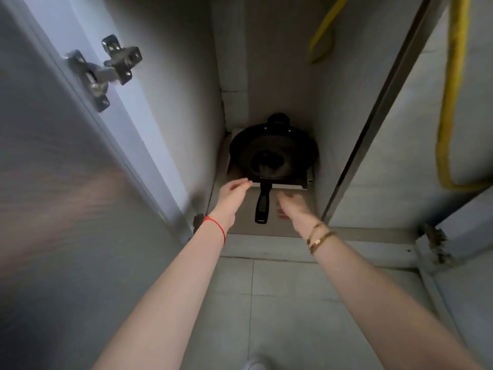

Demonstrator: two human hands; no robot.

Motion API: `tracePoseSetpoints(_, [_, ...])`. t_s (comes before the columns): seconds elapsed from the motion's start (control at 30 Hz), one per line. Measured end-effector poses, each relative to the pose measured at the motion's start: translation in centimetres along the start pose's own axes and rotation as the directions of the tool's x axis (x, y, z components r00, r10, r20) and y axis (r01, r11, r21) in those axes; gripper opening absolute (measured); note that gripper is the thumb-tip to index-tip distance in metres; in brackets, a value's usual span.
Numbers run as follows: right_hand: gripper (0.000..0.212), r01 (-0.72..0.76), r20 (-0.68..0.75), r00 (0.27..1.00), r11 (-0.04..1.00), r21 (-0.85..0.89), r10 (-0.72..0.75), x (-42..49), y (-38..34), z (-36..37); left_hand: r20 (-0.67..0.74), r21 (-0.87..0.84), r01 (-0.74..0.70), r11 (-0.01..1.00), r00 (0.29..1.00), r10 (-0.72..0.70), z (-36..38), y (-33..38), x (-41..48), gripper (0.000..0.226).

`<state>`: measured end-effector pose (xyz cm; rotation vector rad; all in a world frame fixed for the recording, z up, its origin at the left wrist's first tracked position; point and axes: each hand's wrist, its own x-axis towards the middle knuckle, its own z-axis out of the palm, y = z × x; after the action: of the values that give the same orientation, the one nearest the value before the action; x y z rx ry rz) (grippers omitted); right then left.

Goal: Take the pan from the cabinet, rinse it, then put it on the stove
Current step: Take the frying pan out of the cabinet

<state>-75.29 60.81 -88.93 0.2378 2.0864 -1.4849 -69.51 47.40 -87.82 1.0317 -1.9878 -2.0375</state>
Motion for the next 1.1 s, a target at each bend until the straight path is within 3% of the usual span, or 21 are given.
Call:
tracePoseSetpoints(0.1, [0.029,-0.131,0.135,0.983,0.99,0.055,0.122,2.5,0.1,1.2,0.067,0.013,0.132,0.991,0.989,-0.133,1.2,-1.9,3.5,0.042])
tracePoseSetpoints(0.2, [0.033,-0.207,0.238,0.953,0.977,0.055,0.189,4.8,0.4,2.1,0.128,-0.005,0.219,0.976,0.968,-0.217,2.2,-3.3,5.9,0.044])
tracePoseSetpoints(0.4, [0.023,-0.285,0.245,0.942,0.929,0.235,0.228,7.5,0.4,4.8,0.228,-0.088,0.362,0.928,0.914,-0.335,3.1,-3.9,8.8,0.026])
tracePoseSetpoints(0.53, [0.044,-0.231,0.136,0.968,0.958,0.169,0.209,8.8,1.1,6.3,0.212,-0.05,0.407,0.912,0.897,-0.389,3.7,-4.0,9.3,0.024])
tracePoseSetpoints(0.73, [0.037,-0.01,-0.047,0.999,0.998,0.058,0.013,9.2,2.3,7.0,0.178,-0.076,0.447,0.891,0.886,-0.429,4.2,-4.8,10.0,0.022])
tracePoseSetpoints(1.1, [0.021,0.098,-0.078,0.993,0.988,0.123,-0.089,7.2,3.0,6.1,0.174,-0.137,0.41,0.902,0.906,-0.386,4.7,-4.9,8.5,0.023])
